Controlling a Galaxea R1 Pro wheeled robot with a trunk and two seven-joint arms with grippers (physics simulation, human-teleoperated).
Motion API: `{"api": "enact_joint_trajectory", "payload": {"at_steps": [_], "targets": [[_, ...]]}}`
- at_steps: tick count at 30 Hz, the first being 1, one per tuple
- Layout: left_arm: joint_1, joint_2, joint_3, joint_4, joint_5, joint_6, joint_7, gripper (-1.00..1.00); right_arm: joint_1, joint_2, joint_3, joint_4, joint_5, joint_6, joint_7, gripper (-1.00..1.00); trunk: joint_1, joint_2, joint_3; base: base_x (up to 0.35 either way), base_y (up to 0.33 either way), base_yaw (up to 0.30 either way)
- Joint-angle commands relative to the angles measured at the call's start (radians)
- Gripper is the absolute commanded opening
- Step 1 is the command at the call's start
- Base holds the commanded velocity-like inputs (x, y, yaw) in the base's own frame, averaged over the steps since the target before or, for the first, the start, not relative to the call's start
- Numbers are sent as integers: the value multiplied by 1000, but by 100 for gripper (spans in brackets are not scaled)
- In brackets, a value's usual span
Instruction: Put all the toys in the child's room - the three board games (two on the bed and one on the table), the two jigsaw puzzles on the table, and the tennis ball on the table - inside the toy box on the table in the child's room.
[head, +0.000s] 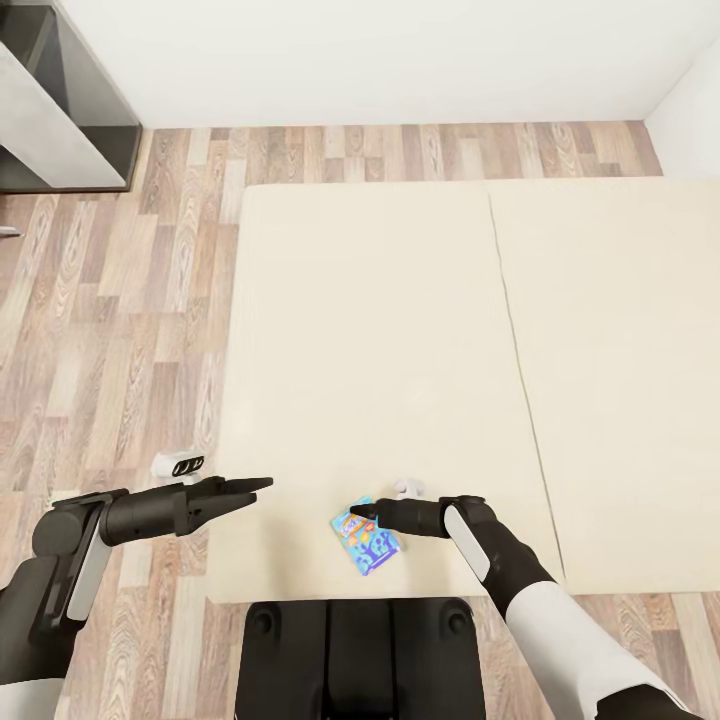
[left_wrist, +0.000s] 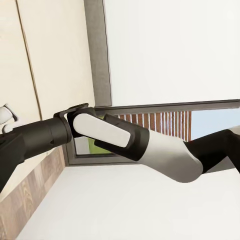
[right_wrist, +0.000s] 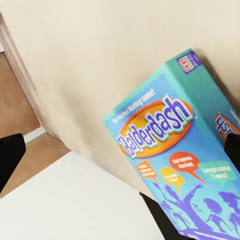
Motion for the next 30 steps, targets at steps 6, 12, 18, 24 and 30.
{"api": "enact_joint_trajectory", "payload": {"at_steps": [6, 12, 18, 24, 30], "targets": [[0, 0, 0, 0, -1, 11, -4, 100, 0, 0, 0, -1, -3, 5, 0, 100, 1, -1, -1, 0, 16, 0], [0, 0, 0, 0, -1, 11, -4, 100, 0, 0, 0, -1, -4, 5, 0, 100, 1, -1, -1, 0, 102, 0], [0, 0, 0, 0, -1, 11, -4, 100, 0, 0, 0, -1, -4, 6, 0, 100, 1, -1, -1, 0, 37, 0], [0, 0, 0, 0, 0, 11, -4, 100, 0, 0, 0, -1, -4, 6, 0, 100, 1, -1, -1, 0, 6, 0], [0, 0, 0, 0, 0, 11, -4, 100, 0, 0, 0, -1, -3, 5, 0, 100, 1, -1, -1, 0, 13, 0]]}}
